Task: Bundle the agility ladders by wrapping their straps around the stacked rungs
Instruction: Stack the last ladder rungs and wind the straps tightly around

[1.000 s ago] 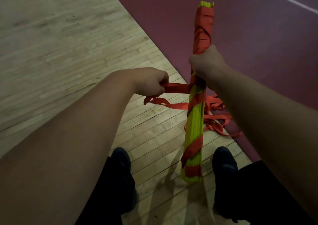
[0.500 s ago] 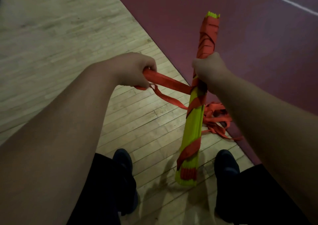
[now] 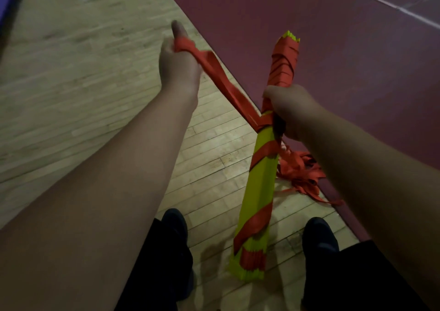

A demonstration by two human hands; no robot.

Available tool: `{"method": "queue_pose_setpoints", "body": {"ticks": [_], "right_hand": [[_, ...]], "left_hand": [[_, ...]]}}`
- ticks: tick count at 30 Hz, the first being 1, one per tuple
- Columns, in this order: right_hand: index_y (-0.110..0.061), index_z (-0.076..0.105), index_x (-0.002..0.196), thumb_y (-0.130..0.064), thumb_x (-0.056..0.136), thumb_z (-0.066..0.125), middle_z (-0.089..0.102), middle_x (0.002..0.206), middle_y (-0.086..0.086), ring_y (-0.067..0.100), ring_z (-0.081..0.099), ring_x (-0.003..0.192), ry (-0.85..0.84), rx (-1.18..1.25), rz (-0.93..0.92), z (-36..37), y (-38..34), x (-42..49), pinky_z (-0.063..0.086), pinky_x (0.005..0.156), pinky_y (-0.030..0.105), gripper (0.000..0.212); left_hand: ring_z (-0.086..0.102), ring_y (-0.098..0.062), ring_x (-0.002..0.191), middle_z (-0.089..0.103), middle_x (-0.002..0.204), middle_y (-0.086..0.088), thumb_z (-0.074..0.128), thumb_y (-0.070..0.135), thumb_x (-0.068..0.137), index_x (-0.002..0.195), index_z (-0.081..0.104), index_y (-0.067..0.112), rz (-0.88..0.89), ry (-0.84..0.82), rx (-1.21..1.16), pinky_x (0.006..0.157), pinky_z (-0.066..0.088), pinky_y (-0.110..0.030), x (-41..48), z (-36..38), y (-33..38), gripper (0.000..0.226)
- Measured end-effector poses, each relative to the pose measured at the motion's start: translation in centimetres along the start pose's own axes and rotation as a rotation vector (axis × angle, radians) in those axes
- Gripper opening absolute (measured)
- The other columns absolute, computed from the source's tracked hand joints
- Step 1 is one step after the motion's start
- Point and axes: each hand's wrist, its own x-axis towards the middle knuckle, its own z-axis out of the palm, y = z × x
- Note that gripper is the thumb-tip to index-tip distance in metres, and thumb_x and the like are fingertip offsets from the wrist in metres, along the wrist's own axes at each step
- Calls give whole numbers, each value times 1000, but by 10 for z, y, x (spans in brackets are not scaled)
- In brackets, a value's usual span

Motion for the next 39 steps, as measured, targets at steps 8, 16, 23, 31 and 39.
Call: {"method": "queue_pose_setpoints", "body": {"ticks": [8, 16, 23, 31, 39], "right_hand": [[-13, 64, 117, -23, 85, 74, 72, 106, 13, 29, 71, 83, -44, 4, 104, 2, 7, 6, 60, 66, 40, 35], [-13, 62, 105, -18, 94, 68, 64, 80, 6, 20, 64, 62, -180, 132, 157, -4, 6, 9, 59, 60, 31, 13], [-12, 54, 92, -16, 100, 58, 56, 71, 4, 17, 57, 60, -328, 381, 169, -5, -9, 3, 53, 63, 30, 10], [-13, 48, 113, -17, 92, 62, 56, 77, 5, 18, 59, 62, -459, 605, 180, -20, -12, 15, 54, 60, 34, 25], [-12, 49, 117, -18, 90, 63, 57, 78, 6, 20, 60, 63, -418, 675, 151, -26, -12, 23, 54, 62, 34, 31]], "left_hand": [[58, -5, 99, 45, 145, -3, 52, 13, 107, 119, 68, 19, 358, 84, 860, 79, 49, -16, 26, -33, -7, 21], [64, -22, 129, 55, 158, 0, 82, 23, 97, 164, 43, 30, -212, -1071, 1347, 107, 58, -42, -9, -27, -52, 78], [67, -19, 130, 71, 135, 12, 67, -11, 97, 150, 53, 26, -308, -1257, 739, 114, 54, -48, -39, 6, -79, 66], [75, -26, 113, 78, 124, -10, 67, -8, 98, 133, 68, 17, -333, -1225, 514, 101, 62, -44, -43, 12, -74, 42], [79, -17, 94, 82, 108, -9, 68, -5, 99, 121, 74, 4, -284, -1113, 473, 84, 64, -28, -43, 17, -69, 24]]}}
